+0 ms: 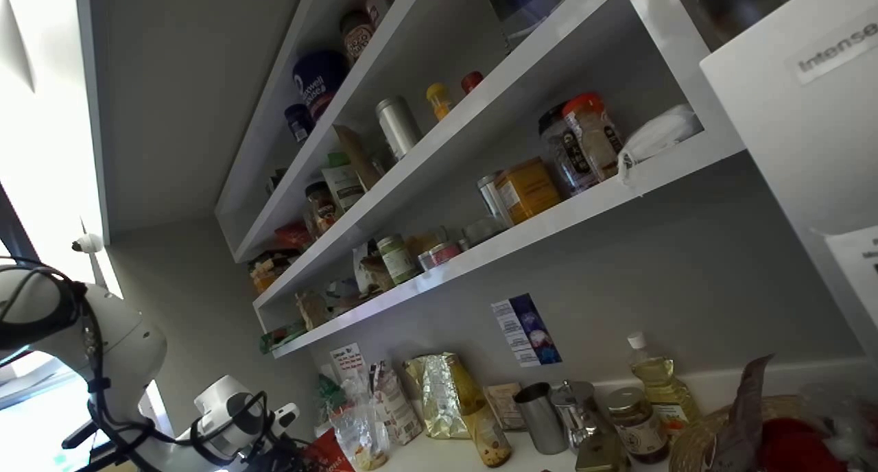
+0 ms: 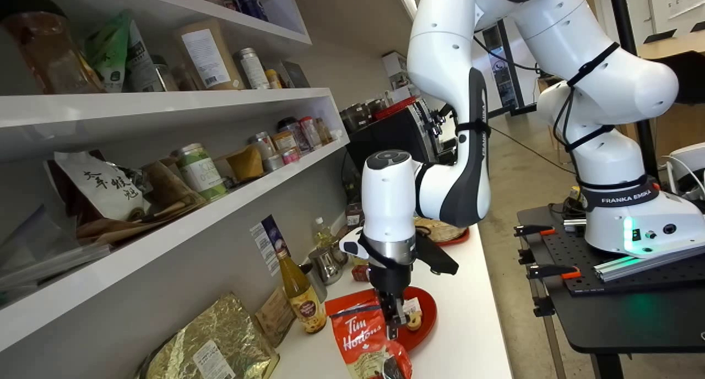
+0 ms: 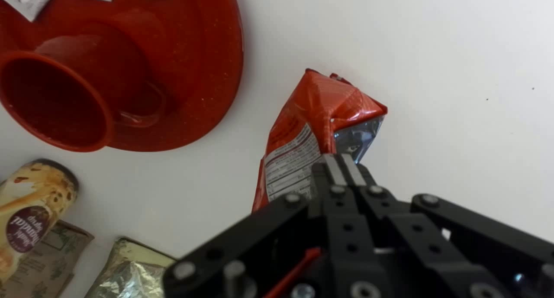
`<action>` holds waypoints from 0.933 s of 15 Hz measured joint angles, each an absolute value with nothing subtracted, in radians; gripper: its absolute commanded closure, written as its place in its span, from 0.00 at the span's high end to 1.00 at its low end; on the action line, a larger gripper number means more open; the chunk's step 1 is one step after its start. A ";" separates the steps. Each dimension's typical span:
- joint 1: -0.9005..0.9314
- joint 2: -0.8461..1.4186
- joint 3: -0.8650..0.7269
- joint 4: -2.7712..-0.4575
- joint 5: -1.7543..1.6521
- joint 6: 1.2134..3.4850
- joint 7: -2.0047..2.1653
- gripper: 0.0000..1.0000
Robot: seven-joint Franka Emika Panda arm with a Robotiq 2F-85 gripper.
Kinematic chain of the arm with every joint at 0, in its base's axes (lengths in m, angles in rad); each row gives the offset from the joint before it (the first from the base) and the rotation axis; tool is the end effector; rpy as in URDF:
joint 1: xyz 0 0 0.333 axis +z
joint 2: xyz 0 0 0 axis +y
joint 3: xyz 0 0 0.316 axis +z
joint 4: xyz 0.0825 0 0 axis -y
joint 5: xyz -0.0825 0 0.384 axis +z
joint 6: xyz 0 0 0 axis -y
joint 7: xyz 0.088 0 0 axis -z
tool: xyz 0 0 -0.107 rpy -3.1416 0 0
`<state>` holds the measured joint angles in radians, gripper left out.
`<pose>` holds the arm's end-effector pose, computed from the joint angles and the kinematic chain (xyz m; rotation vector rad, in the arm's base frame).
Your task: Pick up the orange packet and put it on the bottom shelf
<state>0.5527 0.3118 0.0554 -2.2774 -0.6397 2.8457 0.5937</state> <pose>0.4338 0.3407 0.2390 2.9001 0.8970 0.5270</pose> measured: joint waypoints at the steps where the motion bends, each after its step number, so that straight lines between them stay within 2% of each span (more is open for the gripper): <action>1: 0.553 0.276 0.058 -2.299 -0.630 2.827 0.594 0.00; 7: 0.533 0.020 0.053 -2.421 -0.629 2.650 0.634 0.00; 14: 0.245 -0.332 0.142 -2.534 -0.683 2.460 0.673 0.00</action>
